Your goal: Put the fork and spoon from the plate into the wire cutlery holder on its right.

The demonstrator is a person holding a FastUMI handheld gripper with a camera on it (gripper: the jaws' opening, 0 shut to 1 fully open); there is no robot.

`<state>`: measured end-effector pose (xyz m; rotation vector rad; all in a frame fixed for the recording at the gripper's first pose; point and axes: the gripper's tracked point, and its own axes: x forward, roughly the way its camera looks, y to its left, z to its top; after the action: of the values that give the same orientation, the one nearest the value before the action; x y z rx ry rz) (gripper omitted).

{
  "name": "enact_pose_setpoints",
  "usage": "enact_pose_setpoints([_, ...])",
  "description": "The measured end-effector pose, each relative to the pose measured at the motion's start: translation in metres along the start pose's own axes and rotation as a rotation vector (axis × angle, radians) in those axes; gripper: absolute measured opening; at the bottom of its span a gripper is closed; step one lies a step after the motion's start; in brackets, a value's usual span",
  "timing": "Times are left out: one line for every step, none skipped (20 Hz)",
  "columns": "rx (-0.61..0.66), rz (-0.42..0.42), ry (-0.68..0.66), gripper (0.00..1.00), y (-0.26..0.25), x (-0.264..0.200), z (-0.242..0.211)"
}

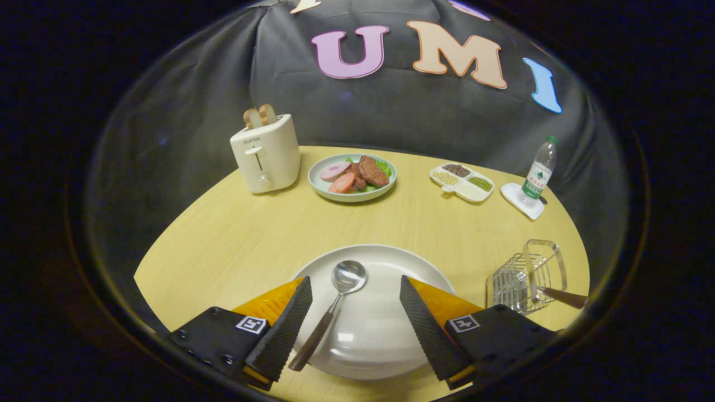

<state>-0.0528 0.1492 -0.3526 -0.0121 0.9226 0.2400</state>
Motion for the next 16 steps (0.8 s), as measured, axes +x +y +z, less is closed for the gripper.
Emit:
enact_pose_setpoints([-0.008,0.004,0.02,1.0,0.003,0.003,-0.007])
enact_pose_setpoints([-0.018,0.006,0.037,1.0,0.006,0.007,-0.012])
enact_pose_setpoints([-0.028,0.005,0.054,1.0,0.007,0.01,-0.017])
enact_pose_setpoints([-0.036,0.005,0.074,1.0,0.009,0.012,-0.022])
enact_pose_setpoints([-0.043,0.005,0.092,1.0,0.011,0.014,-0.028])
enact_pose_setpoints([-0.047,0.008,0.106,1.0,0.014,0.015,-0.032])
enact_pose_setpoints([-0.054,0.01,0.117,1.0,0.016,0.016,-0.035])
enact_pose_setpoints([-0.062,0.012,0.127,0.97,0.018,0.017,-0.038])
enact_pose_setpoints([-0.069,0.015,0.136,0.93,0.02,0.017,-0.04])
enact_pose_setpoints([-0.076,0.014,0.145,0.89,0.02,0.017,-0.043])
enact_pose_setpoints([-0.082,0.015,0.156,0.85,0.021,0.017,-0.047])
enact_pose_setpoints([-0.085,0.014,0.167,0.8,0.022,0.016,-0.049])
enact_pose_setpoints([-0.086,0.013,0.174,0.76,0.022,0.016,-0.051])
enact_pose_setpoints([-0.083,0.012,0.176,0.72,0.022,0.015,-0.052])
enact_pose_setpoints([-0.082,0.011,0.186,0.67,0.022,0.016,-0.055])
enact_pose_setpoints([-0.084,0.007,0.197,0.63,0.021,0.016,-0.058])
